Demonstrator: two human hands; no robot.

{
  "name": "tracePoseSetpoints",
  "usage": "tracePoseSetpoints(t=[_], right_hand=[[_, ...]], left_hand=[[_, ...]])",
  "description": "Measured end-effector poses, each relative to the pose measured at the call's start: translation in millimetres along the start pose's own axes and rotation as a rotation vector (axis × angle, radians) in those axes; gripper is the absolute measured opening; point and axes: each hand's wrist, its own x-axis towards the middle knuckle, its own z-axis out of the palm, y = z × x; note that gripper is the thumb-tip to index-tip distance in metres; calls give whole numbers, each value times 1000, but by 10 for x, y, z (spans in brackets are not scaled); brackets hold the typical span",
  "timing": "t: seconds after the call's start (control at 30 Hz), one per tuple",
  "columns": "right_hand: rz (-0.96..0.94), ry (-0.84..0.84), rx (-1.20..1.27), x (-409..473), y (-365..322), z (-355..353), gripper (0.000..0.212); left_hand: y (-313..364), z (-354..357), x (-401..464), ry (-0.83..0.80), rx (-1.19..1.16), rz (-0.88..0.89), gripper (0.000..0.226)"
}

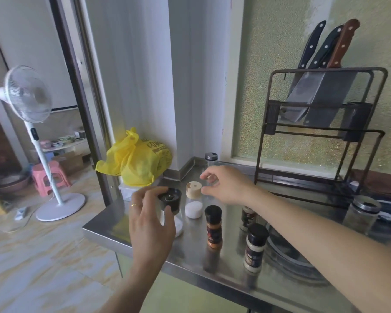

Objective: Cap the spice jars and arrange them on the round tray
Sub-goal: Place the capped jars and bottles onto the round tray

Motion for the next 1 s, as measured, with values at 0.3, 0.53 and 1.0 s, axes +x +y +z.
tracePoseSetpoints(t=[0.3, 0.53, 1.0], right_hand=[[12, -251, -264, 601, -156, 470, 58], [-15, -54, -236, 539, -128, 467, 36], [244, 363, -236, -736, 543, -1348, 53]], left_hand=[[-375, 174, 342, -521, 100, -121, 87], [-302, 148, 412, -427, 67, -121, 77], [1659, 704, 1076, -524, -78, 171, 80]])
